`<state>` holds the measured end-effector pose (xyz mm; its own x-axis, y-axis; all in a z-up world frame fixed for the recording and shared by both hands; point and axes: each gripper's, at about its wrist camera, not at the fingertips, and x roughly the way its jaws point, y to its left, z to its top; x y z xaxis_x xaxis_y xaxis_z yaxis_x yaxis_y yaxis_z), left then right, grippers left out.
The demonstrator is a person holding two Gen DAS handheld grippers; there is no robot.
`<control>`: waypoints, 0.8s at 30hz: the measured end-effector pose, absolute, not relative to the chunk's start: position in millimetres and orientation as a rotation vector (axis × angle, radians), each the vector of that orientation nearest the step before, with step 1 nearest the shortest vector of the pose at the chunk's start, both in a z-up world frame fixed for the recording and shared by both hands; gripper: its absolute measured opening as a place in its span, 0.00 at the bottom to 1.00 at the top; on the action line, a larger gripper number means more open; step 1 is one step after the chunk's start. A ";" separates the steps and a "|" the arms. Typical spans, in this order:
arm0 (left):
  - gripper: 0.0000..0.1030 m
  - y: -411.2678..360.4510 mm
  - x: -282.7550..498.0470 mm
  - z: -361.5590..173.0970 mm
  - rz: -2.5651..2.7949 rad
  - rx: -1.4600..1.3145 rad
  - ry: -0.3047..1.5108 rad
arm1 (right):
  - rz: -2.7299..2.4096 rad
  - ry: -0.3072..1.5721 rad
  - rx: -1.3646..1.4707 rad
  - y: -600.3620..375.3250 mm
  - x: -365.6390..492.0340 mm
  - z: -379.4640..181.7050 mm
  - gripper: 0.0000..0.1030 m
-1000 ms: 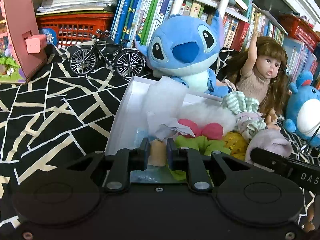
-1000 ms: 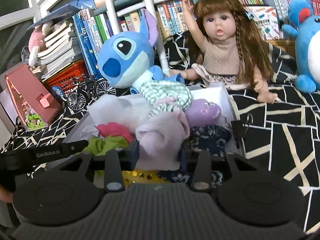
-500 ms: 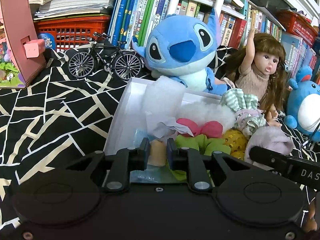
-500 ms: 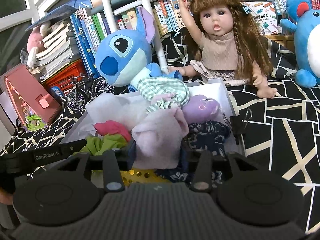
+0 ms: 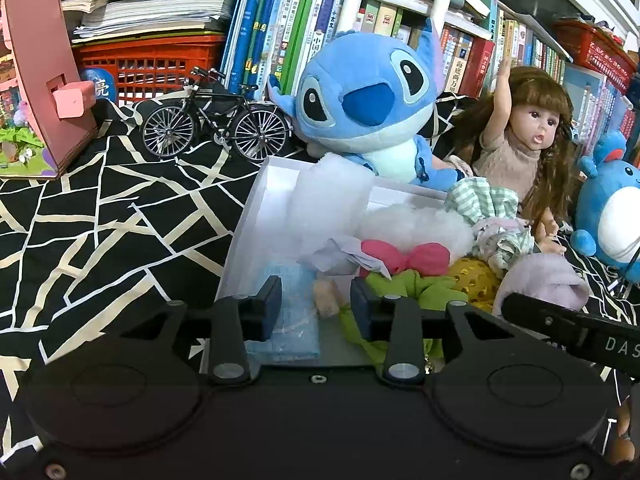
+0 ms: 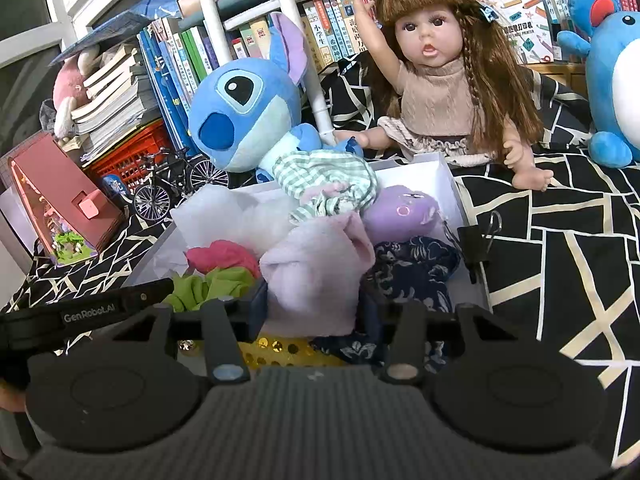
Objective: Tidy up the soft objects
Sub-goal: 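Lower both items into the box and open both tools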
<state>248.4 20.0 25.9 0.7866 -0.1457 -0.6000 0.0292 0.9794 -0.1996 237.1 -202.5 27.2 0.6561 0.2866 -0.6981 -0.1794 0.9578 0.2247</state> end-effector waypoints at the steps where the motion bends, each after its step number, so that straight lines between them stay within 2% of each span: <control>1: 0.38 20.7 248.3 26.0 -0.095 -0.185 0.659 | 0.266 0.813 0.143 -202.8 237.0 27.1 0.60; 11: 0.44 23.4 245.1 28.2 -0.098 -0.189 0.659 | 0.271 0.816 0.152 -202.5 234.8 28.0 0.66; 16: 0.51 25.3 242.3 31.3 -0.105 -0.204 0.652 | 0.281 0.810 0.145 -200.8 231.3 30.9 0.72; 24: 0.65 24.6 235.9 37.4 -0.118 -0.199 0.639 | 0.290 0.792 0.134 -199.7 225.4 36.4 0.76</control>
<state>235.9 24.6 37.4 0.7971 -0.1707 -0.5793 0.0482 0.9741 -0.2207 225.4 -199.7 36.4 0.6656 0.3064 -0.6805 -0.2065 0.9518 0.2267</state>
